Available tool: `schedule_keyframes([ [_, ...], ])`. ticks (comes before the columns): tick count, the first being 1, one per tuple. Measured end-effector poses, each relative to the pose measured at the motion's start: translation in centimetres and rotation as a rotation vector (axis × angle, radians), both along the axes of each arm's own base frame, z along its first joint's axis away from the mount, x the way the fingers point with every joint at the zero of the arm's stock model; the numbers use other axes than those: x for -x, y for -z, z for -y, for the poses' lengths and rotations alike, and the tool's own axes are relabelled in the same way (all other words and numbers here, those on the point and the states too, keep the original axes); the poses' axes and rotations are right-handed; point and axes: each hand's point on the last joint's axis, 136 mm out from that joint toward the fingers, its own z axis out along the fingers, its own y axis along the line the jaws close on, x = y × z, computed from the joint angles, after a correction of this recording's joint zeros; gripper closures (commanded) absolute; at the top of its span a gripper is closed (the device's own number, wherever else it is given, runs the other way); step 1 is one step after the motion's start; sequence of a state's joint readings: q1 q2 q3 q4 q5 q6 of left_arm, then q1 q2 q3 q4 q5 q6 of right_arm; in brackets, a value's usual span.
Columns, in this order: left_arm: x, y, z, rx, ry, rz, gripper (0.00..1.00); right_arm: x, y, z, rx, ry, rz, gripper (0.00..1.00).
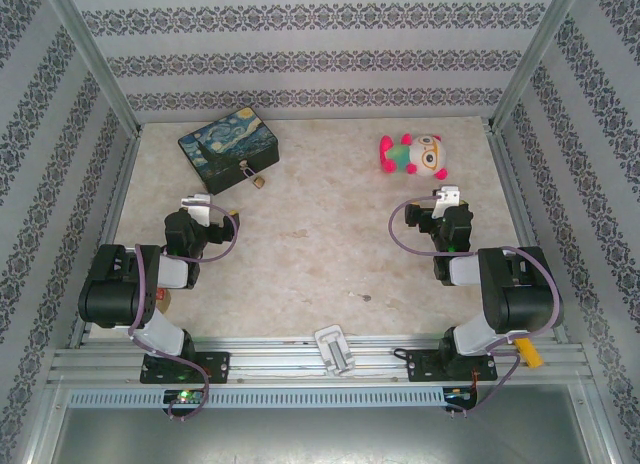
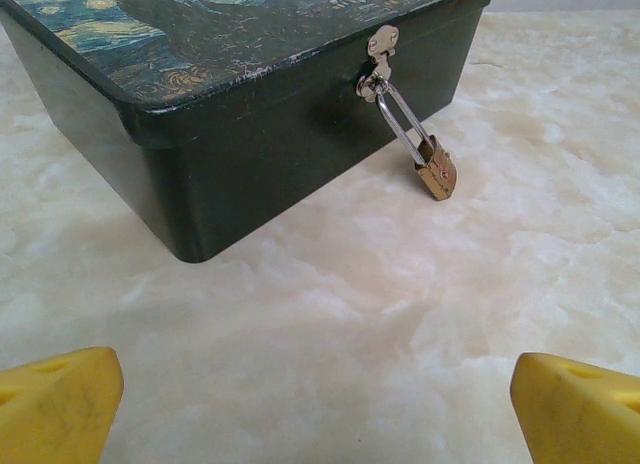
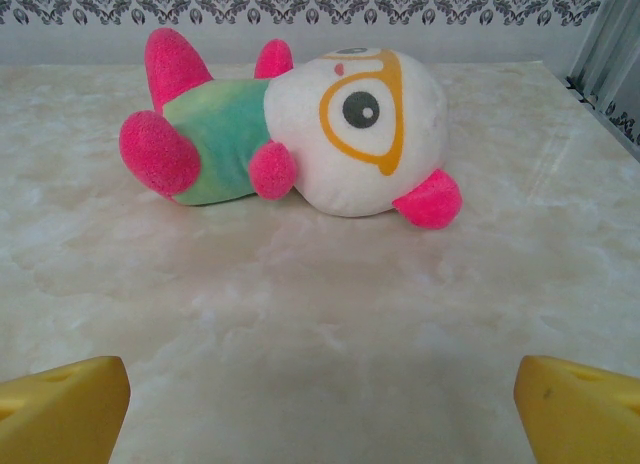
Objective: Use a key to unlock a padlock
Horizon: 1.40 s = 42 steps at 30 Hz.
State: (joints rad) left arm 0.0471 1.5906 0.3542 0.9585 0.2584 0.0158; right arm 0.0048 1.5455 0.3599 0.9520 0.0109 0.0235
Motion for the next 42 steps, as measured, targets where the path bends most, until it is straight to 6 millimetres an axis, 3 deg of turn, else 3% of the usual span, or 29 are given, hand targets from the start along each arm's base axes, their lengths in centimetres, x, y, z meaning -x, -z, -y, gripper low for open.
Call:
schedule_keyframes([
  [15, 0.0, -0.7, -1.2, -0.013, -0.073, 0.000, 0.01, 0.3, -0.4, 0.2, 0.001, 0.014, -0.016, 0.02],
  [25, -0.9, -9.8, -2.9, 0.029, -0.185, 0.125, 0.01, 1.0, -6.1, 1.6, -0.006, 0.099, 0.068, 0.02],
  [30, -4.0, -13.9, -4.0, 0.083, -0.258, 0.107, 0.01, 0.6, -9.4, 2.0, -0.043, 0.134, 0.070, 0.02],
  [34, -7.9, -16.8, -4.6, 0.103, -0.296, 0.092, 0.01, 0.0, -12.0, 1.9, -0.076, 0.155, 0.059, 0.02],
  [42, -17.0, -16.5, -5.4, 0.092, -0.320, -0.029, 0.01, 0.3, -11.9, 2.2, -0.170, 0.223, -0.084, 0.02],
])
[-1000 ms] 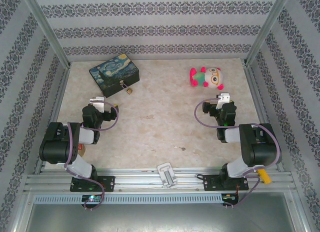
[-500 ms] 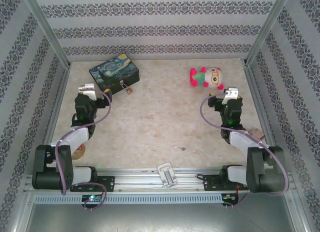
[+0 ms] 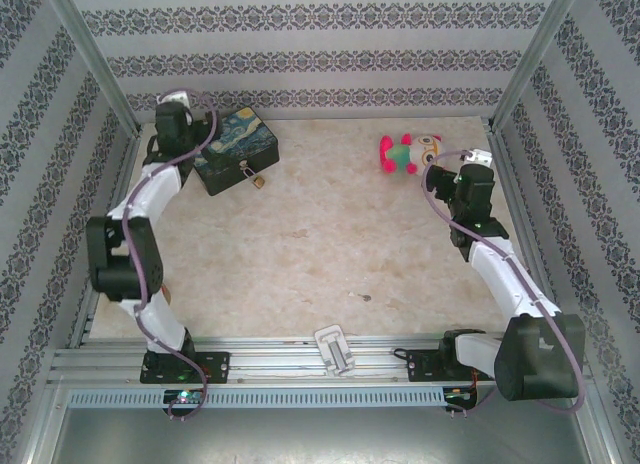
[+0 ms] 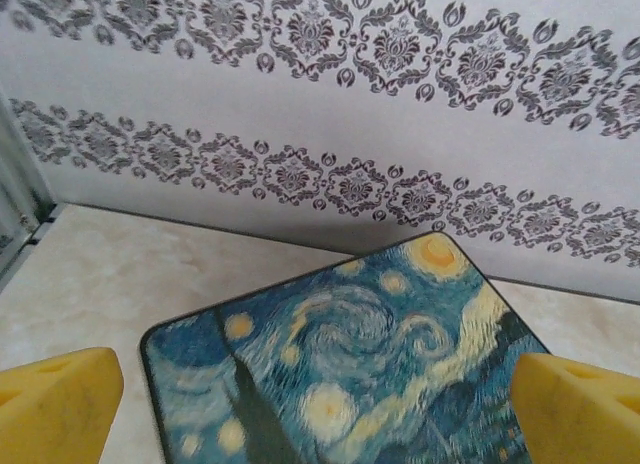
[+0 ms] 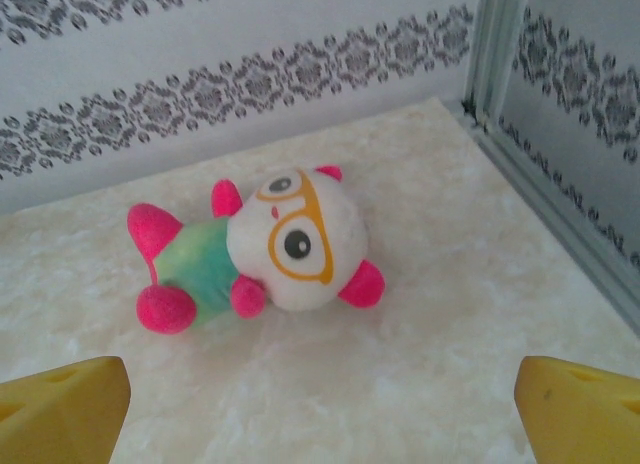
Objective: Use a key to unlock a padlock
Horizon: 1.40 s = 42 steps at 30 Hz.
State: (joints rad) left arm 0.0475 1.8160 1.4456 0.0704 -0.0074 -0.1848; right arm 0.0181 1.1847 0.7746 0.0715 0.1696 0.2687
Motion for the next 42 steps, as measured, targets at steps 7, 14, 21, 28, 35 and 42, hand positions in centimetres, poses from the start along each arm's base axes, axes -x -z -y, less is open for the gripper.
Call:
schedule_keyframes([
  [7, -6.6, 2.1, -0.2, -0.007, 0.011, -0.100, 0.01, 1.1, 1.4, -0.7, -0.080, 0.026, -0.115, 0.02],
  [14, -10.4, 4.3, -0.4, -0.010, 0.021, -0.187, 0.01, 1.7, 1.4, -1.2, -0.118, 0.040, -0.164, 0.02],
  [21, -10.9, 7.6, -0.1, -0.013, 0.052, -0.282, 0.01, 2.3, 2.1, -1.6, -0.136, 0.044, -0.199, 0.02],
  [28, -10.9, 10.1, 0.3, -0.001, 0.097, -0.334, 0.01, 2.6, 2.1, -2.1, -0.134, 0.035, -0.211, 0.02],
  [35, -11.2, 10.8, 1.3, 0.024, 0.149, -0.334, 0.01, 2.9, 1.7, -1.9, -0.127, 0.048, -0.205, 0.02],
  [42, -12.0, 12.4, 1.8, 0.034, 0.185, -0.336, 0.01, 3.1, 1.5, -1.9, -0.122, 0.054, -0.201, 0.02],
])
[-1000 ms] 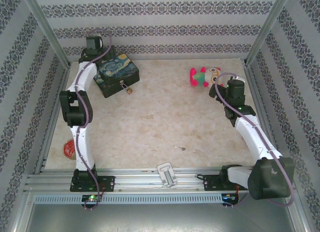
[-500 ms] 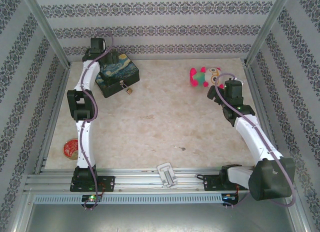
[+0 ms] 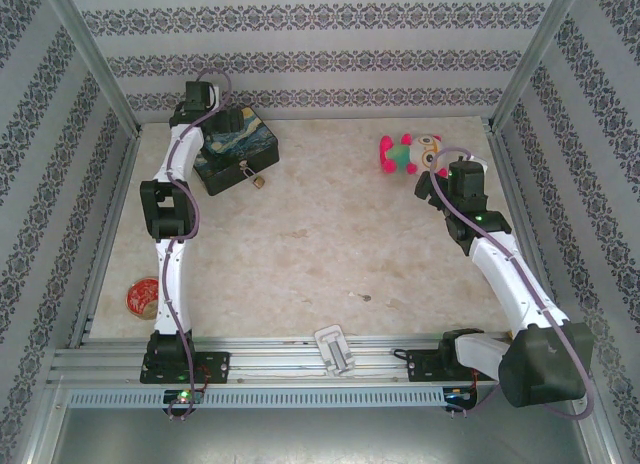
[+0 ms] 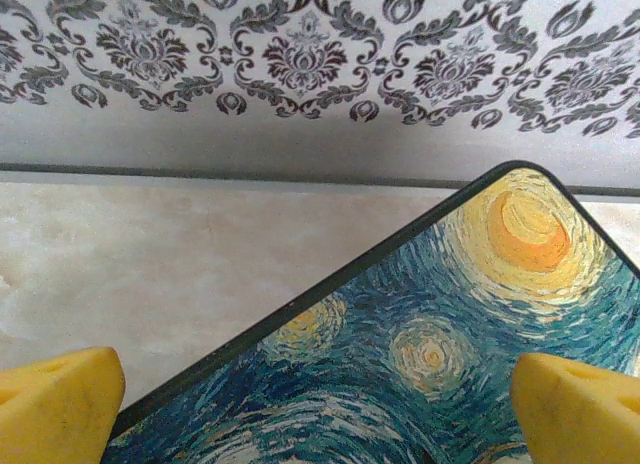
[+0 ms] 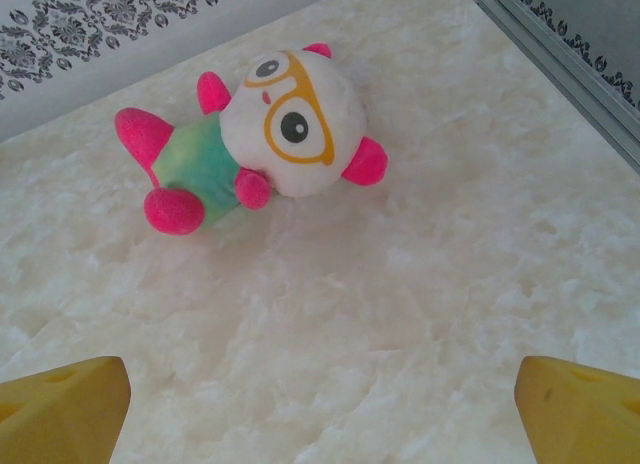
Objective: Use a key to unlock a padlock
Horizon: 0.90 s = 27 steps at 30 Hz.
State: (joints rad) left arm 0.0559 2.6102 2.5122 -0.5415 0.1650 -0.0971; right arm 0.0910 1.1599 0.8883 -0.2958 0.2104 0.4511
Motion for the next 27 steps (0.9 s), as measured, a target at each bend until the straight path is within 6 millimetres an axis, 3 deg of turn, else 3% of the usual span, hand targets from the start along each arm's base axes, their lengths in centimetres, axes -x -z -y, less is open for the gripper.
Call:
schedule_keyframes([
  [13, 0.3, 0.2, 1.8, -0.001, 0.150, -0.003, 0.01, -0.6, 0.8, -0.8, 0.000, -0.003, -0.028, 0.02],
  [27, 2.8, 1.0, 8.3, -0.155, 0.349, -0.069, 0.03, -0.8, 1.3, -1.7, 0.005, -0.026, -0.041, 0.02],
])
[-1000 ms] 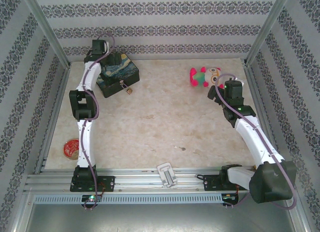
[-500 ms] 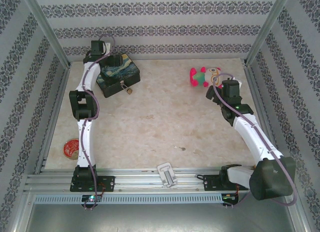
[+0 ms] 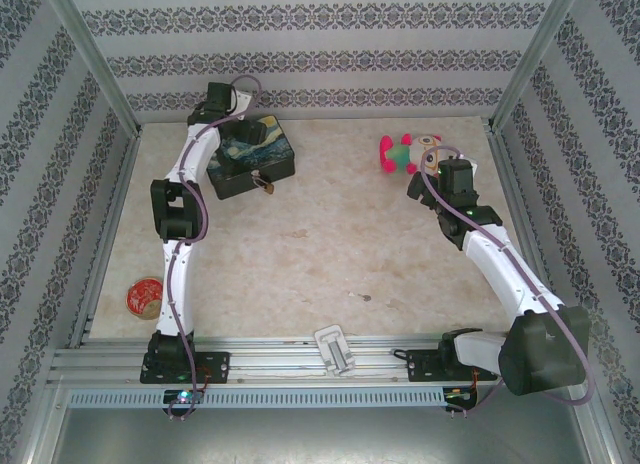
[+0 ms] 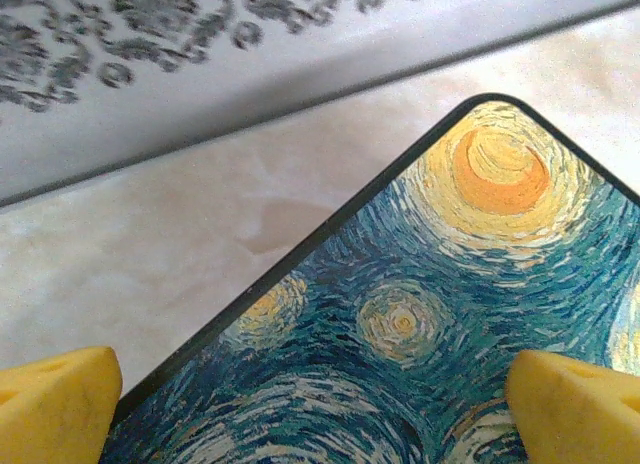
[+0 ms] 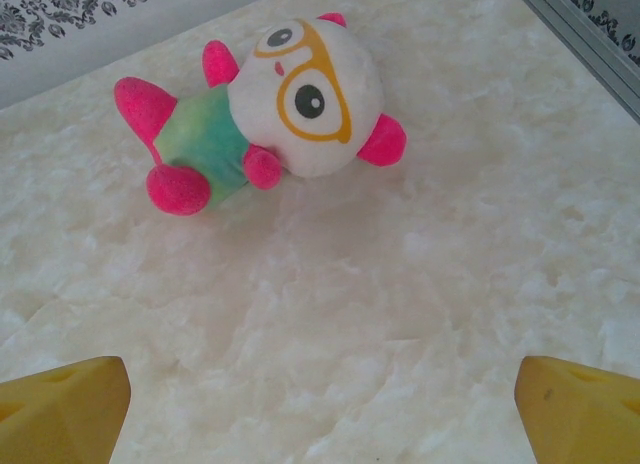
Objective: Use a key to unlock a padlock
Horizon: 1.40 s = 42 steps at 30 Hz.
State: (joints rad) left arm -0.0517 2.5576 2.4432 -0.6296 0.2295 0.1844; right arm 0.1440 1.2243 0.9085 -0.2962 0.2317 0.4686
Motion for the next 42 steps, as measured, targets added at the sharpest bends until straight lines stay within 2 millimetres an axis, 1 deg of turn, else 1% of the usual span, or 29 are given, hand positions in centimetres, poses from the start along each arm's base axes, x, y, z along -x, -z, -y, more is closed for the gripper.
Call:
schedule_keyframes([
  [2, 1.1, 0.0, 1.3, -0.009, 0.024, -0.017, 0.03, 0.0, 0.0, -0.2, 0.001, -0.006, 0.000, 0.02],
  [6, 4.1, 0.1, 4.2, -0.026, 0.064, -0.052, 0.06, 0.1, 0.1, -0.7, 0.000, -0.017, -0.001, 0.02],
  [9, 6.6, 0.0, 6.4, -0.020, 0.076, -0.071, 0.08, 0.7, 0.8, -1.2, 0.000, -0.028, -0.011, 0.02],
  [13, 9.8, 0.1, 8.5, 0.001, 0.057, -0.087, 0.13, 1.3, 1.5, -2.5, 0.002, -0.069, -0.029, 0.02],
  [17, 12.9, 0.0, 9.9, 0.064, 0.002, -0.086, 0.13, 1.7, 1.6, -4.9, -0.007, -0.146, -0.033, 0.02],
  [20, 15.1, -0.1, 10.6, 0.109, -0.042, -0.086, 0.13, 2.2, 1.8, -7.4, -0.021, -0.230, -0.042, 0.03],
  [23, 16.9, -0.2, 11.5, 0.159, -0.072, -0.079, 0.13, 3.2, 2.4, -9.9, -0.030, -0.323, -0.061, 0.07],
  [25, 17.8, -0.3, 12.2, 0.189, -0.083, -0.074, 0.13, 4.0, 2.9, -11.7, -0.036, -0.392, -0.075, 0.11],
  [27, 18.5, -0.4, 13.0, 0.219, -0.087, -0.066, 0.13, 5.2, 3.7, -13.7, -0.040, -0.471, -0.095, 0.13],
  [29, 18.8, -0.5, 13.7, 0.246, -0.085, -0.059, 0.13, 6.4, 4.7, -15.5, -0.041, -0.540, -0.118, 0.14],
  [33, 18.9, -0.8, 14.6, 0.282, -0.089, -0.060, 0.14, 8.5, 6.7, -18.4, -0.036, -0.657, -0.169, 0.17],
  [36, 19.1, -0.8, 15.3, 0.296, -0.087, -0.064, 0.14, 9.6, 7.9, -20.0, -0.036, -0.713, -0.194, 0.20],
  [38, 19.5, -0.9, 15.9, 0.306, -0.081, -0.068, 0.15, 10.1, 8.6, -20.6, -0.038, -0.734, -0.208, 0.20],
  [42, 21.2, -1.2, 16.9, 0.334, -0.061, -0.090, 0.15, 10.7, 9.7, -21.0, -0.054, -0.744, -0.218, 0.22],
])
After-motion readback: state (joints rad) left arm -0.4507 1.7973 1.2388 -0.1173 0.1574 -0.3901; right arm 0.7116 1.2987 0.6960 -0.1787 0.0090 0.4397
